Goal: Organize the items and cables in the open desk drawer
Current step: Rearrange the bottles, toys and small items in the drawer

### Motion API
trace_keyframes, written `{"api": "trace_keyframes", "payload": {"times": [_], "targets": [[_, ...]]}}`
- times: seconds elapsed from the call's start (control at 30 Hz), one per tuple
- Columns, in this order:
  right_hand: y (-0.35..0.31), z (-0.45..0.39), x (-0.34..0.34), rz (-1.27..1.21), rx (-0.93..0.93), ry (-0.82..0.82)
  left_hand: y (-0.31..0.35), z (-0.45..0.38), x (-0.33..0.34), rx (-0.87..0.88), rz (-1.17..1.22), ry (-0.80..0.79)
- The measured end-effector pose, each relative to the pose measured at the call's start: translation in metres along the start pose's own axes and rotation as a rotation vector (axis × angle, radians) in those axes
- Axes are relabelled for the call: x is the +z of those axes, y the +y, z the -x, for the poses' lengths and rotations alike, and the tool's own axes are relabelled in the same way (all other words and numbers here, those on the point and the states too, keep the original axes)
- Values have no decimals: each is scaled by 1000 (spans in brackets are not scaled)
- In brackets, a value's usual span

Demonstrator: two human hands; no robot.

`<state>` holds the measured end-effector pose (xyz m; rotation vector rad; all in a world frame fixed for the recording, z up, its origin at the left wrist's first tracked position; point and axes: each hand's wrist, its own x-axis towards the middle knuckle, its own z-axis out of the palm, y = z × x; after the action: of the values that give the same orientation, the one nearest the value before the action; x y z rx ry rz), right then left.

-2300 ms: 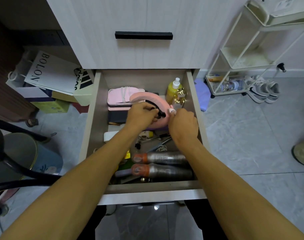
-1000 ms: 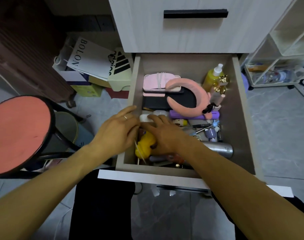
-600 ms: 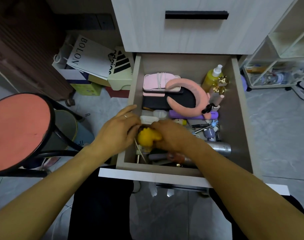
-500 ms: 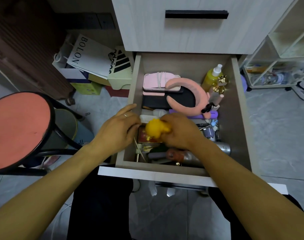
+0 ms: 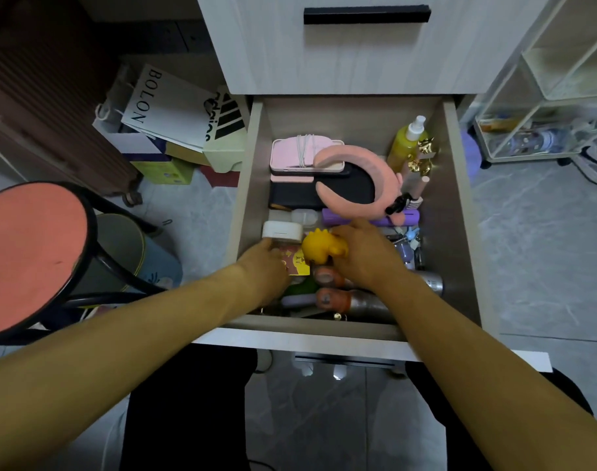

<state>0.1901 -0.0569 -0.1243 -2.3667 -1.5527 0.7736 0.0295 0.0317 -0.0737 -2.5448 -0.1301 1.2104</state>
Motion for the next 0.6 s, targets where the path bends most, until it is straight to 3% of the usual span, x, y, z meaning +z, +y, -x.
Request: {"api": "trace_keyframes", "payload": {"times": [0.1,0.3,0.6], "targets": [[6,3,-5,-30,25,-30,2,-9,6,81,35,-109],[0,12,-13,-65,19,-55,6,-14,3,82,-7,-201],[3,19,-24,-115,37,64,-1,-14,3,81,113,-210]]}}
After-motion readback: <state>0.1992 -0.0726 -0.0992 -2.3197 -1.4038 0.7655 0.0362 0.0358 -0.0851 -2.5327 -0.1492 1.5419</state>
